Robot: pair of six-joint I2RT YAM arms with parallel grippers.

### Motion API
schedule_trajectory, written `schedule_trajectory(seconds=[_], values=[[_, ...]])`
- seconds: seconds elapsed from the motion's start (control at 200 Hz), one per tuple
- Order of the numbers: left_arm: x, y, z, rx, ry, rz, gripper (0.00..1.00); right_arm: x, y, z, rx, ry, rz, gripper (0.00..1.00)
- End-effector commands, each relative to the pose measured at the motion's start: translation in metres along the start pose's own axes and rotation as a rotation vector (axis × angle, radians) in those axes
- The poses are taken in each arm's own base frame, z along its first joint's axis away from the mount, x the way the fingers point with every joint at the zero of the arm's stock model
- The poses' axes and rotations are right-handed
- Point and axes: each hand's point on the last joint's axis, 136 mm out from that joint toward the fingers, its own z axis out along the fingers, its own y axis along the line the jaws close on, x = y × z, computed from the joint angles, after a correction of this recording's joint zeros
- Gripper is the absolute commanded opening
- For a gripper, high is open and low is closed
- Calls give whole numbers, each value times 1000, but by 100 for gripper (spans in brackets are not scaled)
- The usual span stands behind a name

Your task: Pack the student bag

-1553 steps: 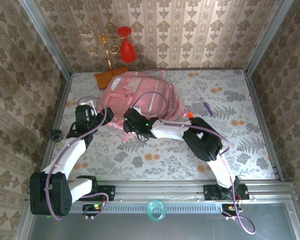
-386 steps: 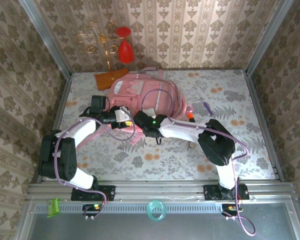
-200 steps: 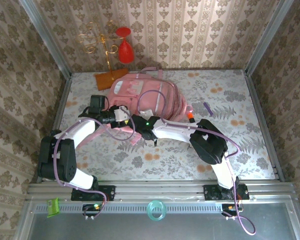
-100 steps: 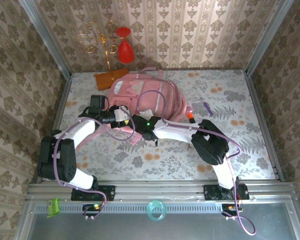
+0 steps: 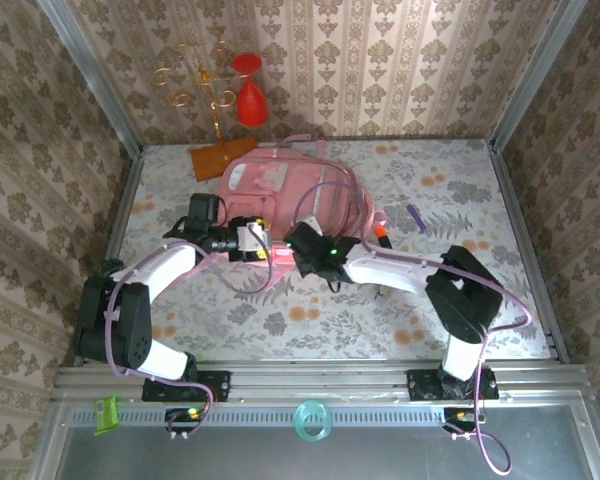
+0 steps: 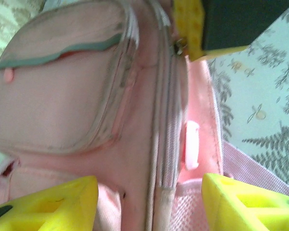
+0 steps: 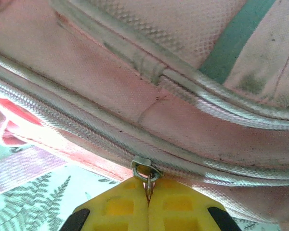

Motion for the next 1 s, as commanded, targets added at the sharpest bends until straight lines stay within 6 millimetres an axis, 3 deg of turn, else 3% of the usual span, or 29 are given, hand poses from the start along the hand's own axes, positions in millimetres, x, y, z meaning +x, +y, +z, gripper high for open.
schedule_trajectory(seconds=[0.0, 0.35, 0.495, 0.675, 0.835, 0.995], values=[[-22, -7, 12, 32, -86, 107, 59, -24, 16, -17, -250, -82, 76, 0], [-35, -10, 63, 71, -36, 206, 57, -29, 17, -24, -425, -96, 113, 0], [-18, -4, 81, 39, 69, 237, 56, -26, 19, -22, -441, -92, 120, 0], [-3, 1, 87, 27, 143, 238, 48, -22, 19, -24, -448, -90, 121, 0], [7, 2, 86, 19, 188, 227, 27, -16, 13, -28, -428, -86, 113, 0], [11, 4, 72, 6, 205, 184, 1, -5, -10, -27, -325, -44, 112, 0]])
